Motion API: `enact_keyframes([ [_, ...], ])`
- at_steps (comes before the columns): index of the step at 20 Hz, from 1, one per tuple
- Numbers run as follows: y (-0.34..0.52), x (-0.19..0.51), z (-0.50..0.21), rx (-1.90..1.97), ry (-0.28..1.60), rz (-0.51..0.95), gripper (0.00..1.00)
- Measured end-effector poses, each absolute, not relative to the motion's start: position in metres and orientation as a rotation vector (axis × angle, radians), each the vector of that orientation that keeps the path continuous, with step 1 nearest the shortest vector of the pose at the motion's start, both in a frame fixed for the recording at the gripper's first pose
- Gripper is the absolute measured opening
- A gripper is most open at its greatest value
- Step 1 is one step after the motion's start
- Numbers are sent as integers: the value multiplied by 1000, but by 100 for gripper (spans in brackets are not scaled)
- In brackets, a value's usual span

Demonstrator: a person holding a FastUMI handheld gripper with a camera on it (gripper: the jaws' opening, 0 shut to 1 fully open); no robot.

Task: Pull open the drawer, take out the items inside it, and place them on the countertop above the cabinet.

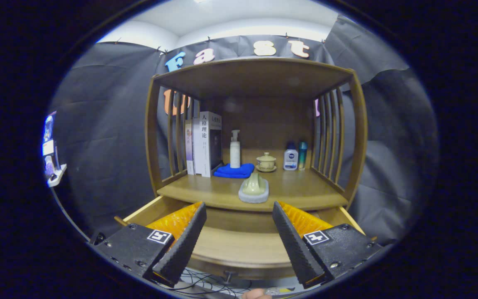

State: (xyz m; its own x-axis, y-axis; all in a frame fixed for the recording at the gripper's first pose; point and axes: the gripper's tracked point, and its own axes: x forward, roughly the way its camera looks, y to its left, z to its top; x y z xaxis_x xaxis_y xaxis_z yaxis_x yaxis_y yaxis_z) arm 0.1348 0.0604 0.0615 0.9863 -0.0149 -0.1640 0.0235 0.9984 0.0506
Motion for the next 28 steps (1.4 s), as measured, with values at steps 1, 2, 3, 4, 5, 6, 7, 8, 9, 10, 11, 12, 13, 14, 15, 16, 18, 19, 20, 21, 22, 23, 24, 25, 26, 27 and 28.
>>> enact_keyframes([
  [1,61,125,54,54,152,-32,100],
  [2,62,116,46,55,146,-39,100],
  [3,64,109,36,58,147,-43,100],
  [4,66,103,24,66,158,-51,100],
  [5,68,96,10,71,184,-56,100],
  [6,70,92,-2,81,202,-63,100],
  [7,72,89,-12,92,215,-72,100],
  [8,73,88,-18,105,213,-77,100],
  [9,74,87,-26,117,215,-92,100],
  [10,75,88,-34,122,218,-97,100],
  [11,77,88,-41,123,221,-106,100],
  [12,79,89,-48,123,226,-111,100],
  [13,81,91,-54,123,230,-111,100],
  [14,83,93,-58,121,231,-116,100],
  [15,83,95,-59,118,228,-122,100],
  [16,83,97,-60,114,219,-133,100],
  [18,84,102,-62,112,209,-141,100],
  [19,84,104,-62,114,208,-146,100],
  [20,83,106,-63,112,205,-153,100],
  [21,80,108,-64,110,202,-164,100],
  [22,77,110,-65,107,200,-178,100],
  [23,77,111,-66,107,201,-179,100],
  [24,81,113,-64,111,190,-177,100],
  [25,81,112,-65,106,188,-175,99],
  [26,80,112,-65,99,181,-177,99],
  [27,80,114,-66,94,179,-177,99],
  [28,80,113,-66,93,176,-178,99],
])
